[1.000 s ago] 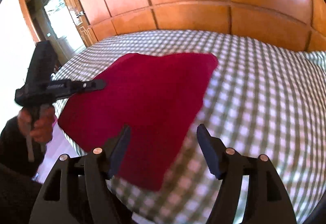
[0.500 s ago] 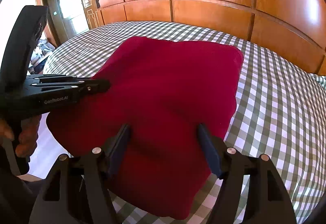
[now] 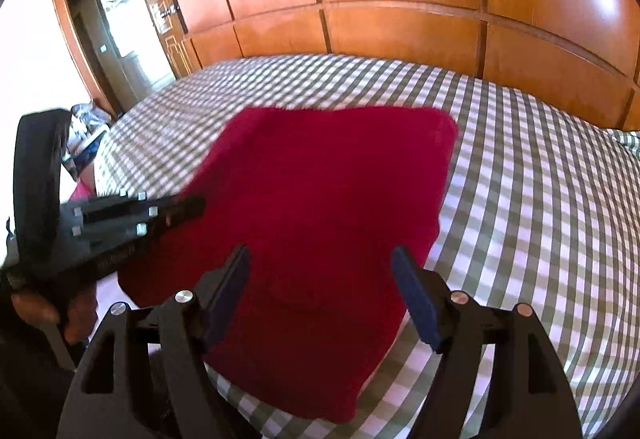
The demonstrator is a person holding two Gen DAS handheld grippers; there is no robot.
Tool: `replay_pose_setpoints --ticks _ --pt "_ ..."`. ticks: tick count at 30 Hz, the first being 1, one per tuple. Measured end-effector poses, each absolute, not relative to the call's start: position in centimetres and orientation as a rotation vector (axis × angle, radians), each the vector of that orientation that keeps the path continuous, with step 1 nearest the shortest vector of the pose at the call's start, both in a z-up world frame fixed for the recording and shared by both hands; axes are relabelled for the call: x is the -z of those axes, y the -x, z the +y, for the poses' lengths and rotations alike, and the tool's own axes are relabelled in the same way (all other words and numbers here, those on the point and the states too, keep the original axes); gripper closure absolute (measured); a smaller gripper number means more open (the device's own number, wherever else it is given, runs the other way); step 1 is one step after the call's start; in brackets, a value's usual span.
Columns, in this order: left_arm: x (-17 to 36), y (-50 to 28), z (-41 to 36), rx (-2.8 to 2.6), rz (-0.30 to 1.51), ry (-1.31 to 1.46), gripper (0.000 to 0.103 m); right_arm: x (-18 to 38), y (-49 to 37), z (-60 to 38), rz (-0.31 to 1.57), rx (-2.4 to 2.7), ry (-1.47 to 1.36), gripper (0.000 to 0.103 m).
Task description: Fold small clothes
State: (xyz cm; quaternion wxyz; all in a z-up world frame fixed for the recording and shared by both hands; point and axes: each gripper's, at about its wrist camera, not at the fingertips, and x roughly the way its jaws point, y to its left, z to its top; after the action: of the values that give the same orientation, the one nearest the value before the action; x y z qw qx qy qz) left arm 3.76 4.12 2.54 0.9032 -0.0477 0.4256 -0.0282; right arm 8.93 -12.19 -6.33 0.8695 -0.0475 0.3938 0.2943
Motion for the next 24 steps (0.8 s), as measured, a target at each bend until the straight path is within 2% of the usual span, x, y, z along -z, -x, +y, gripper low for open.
replay_pose_setpoints --ticks 9,10,11,21,24 --pt "-1.9 -3.5 4.2 0.054 0.882 0.099 0.090 7.0 -13.2 -9.1 0.840 -0.604 0.121 0.030" --pt "-1.8 -3.5 4.2 0.048 0.879 0.097 0.085 7.5 -13.6 -8.6 0.845 -0.597 0.130 0.030" --pt "-1.7 -3.4 4.1 0.041 0.876 0.091 0.085 8.1 -14.0 -8.0 0.853 -0.591 0.148 0.029" --pt "-1.9 -2.7 3.9 0.020 0.859 0.085 0.085 10.1 -14.0 -7.0 0.841 -0.559 0.212 0.027" --pt "-2.5 -2.1 3.8 -0.008 0.838 0.065 0.069 10.0 -13.8 -7.3 0.832 -0.557 0.206 0.026"
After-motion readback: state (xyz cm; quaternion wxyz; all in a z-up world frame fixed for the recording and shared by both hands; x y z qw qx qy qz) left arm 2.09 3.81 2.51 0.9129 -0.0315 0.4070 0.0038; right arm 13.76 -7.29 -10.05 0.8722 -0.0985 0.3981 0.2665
